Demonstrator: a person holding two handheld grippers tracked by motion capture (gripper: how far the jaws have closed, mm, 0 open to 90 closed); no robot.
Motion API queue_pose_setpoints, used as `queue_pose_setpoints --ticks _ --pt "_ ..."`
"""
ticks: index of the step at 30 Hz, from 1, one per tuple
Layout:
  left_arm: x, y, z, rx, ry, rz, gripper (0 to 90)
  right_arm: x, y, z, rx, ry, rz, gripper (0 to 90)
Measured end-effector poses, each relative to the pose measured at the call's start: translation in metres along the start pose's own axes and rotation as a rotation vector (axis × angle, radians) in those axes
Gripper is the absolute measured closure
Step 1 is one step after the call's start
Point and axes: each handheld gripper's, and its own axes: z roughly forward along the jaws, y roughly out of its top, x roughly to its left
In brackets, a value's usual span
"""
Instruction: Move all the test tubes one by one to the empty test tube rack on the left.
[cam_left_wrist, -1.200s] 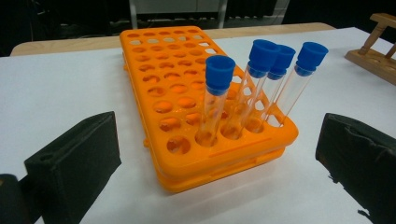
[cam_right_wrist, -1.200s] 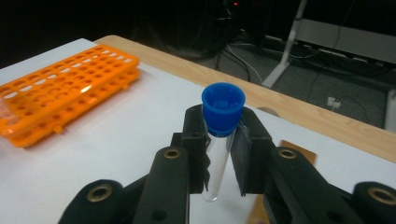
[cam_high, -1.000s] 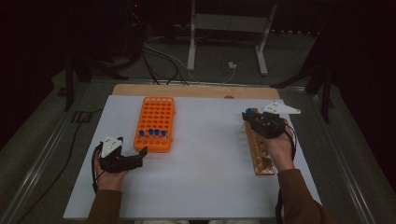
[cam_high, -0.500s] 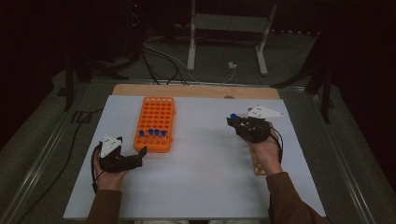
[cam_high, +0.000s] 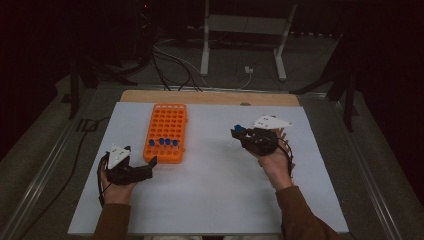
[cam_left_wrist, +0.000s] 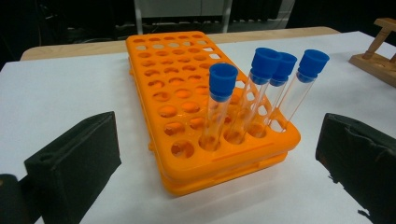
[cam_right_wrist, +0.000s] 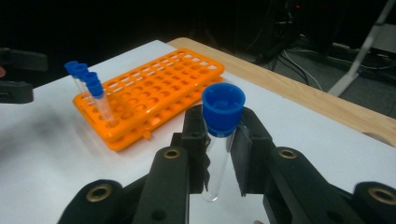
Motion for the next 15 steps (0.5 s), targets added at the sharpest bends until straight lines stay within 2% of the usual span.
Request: queue_pose_setpoints --ticks 15 --pt "-0.001 0.001 0.0 0.002 0.001 0.001 0.6 0.024 0.003 0.016 0.008 0.061 -0.01 77.0"
